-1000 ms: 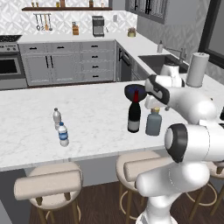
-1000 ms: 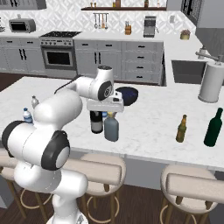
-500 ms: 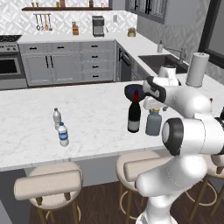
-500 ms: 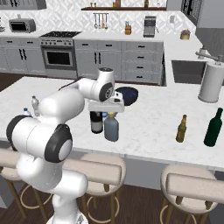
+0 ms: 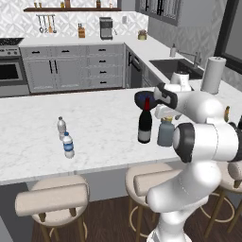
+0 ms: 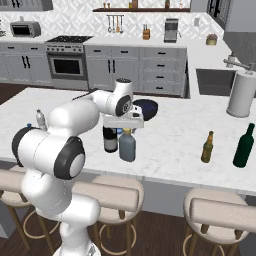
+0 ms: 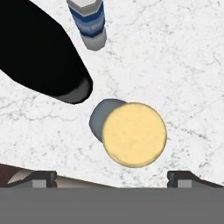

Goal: Move the plastic bottles in the middle to the plastics group, and the glass bottles in the middle to the glass group.

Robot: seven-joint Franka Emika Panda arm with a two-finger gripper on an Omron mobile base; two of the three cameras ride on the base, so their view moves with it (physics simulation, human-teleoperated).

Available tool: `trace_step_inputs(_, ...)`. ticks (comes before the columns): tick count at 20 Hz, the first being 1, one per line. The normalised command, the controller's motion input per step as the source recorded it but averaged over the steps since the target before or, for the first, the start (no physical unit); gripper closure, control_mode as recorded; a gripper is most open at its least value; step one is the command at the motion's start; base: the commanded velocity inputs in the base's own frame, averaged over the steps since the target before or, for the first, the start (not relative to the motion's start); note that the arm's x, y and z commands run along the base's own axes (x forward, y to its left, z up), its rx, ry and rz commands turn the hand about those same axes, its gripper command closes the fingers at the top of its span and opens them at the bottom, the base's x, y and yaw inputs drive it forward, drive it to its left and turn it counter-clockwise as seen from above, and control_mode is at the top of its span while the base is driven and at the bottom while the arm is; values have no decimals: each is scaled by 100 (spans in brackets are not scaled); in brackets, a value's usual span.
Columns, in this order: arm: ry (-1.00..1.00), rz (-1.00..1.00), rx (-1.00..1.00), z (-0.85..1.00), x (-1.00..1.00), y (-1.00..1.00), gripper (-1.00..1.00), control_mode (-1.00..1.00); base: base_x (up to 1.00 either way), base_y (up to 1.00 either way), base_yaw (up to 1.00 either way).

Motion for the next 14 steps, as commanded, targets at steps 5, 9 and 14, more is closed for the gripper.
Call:
trace_step_inputs(5,0,2,0,-4,24,-8,-100,-100,0,0,0)
trace_step_inputs(9,1,1,0,-3,25,-1,-100,-100,0,0,0)
trace_step_inputs(14,2,2,0,-7,7,0,-100,-100,0,0,0)
